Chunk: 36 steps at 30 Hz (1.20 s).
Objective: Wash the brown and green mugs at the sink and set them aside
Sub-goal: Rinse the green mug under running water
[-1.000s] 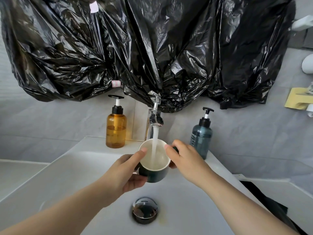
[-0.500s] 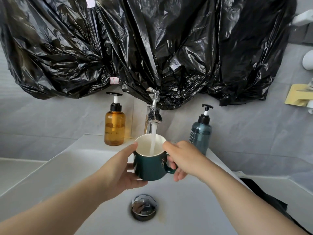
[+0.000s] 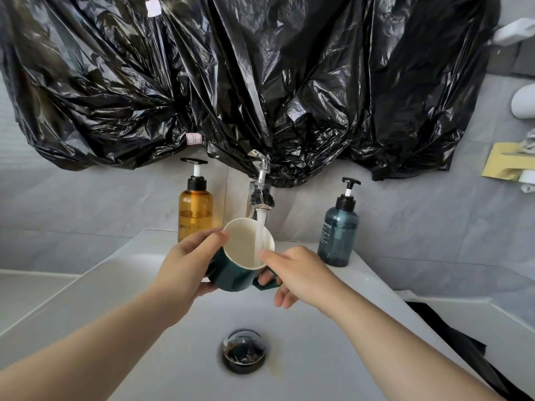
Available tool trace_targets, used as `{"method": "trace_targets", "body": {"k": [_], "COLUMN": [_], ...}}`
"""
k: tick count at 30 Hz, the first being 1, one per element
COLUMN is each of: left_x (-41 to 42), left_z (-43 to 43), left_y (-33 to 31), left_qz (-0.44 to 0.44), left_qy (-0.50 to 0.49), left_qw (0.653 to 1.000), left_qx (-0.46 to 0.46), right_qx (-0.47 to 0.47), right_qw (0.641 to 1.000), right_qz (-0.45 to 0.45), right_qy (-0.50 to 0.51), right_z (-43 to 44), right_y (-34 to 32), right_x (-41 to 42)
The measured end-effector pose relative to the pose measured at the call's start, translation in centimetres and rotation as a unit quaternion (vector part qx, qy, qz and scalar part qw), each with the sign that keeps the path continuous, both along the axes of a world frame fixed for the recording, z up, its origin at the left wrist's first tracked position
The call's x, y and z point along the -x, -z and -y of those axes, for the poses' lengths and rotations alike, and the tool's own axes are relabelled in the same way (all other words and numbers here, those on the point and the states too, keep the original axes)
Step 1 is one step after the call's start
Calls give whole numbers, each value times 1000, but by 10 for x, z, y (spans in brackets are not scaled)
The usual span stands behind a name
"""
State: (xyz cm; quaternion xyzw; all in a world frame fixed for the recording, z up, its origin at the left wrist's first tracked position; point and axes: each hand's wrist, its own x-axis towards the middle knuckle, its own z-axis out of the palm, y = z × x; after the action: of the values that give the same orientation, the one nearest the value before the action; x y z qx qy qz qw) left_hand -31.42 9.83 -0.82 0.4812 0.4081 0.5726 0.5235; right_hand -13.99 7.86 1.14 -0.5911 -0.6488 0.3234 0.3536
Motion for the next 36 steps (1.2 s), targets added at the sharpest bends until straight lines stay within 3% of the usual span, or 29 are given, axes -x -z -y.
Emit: {"method": "trace_targets", "body": {"k": [6,11,17,22,25,27,31,34,36], "left_x": [2,-3,-4,1,-4,-4,-4,-5,-2], "left_z": [-2,1,-2,-2,0,-1,3,5,2], "left_y": [-1,8,14,9,10,10,9,8,6], "left_qz": [-17,-71,-133,-132,-116,-108,-148,-170,-161], "left_qy": [-30,-30,-34,51,40,9,-1,4,18], "left_qw": [999,996,989,989,991,994,989,985,987], "left_qx": [-18,-36,-51,36,48,34,2,6,14], "right_qx": [-58,-20,-29,21,53,56,-31,-48,-41], "right_qw": [996,999,999,992,986,991,999,997,999], "right_qz": [19,11,24,-120,-156,-120,33,62,19], "right_qy": [69,-28,12,42,22,2,-2,3,16], "right_z": [-6,-5,-13,-18,-17,-15,-14,-12,-14], "right_y": [-2,2,14,21,20,17,11,13,17], "right_x": [-5,-14,-11,-7,-6,-7,-9,-9,-10]}}
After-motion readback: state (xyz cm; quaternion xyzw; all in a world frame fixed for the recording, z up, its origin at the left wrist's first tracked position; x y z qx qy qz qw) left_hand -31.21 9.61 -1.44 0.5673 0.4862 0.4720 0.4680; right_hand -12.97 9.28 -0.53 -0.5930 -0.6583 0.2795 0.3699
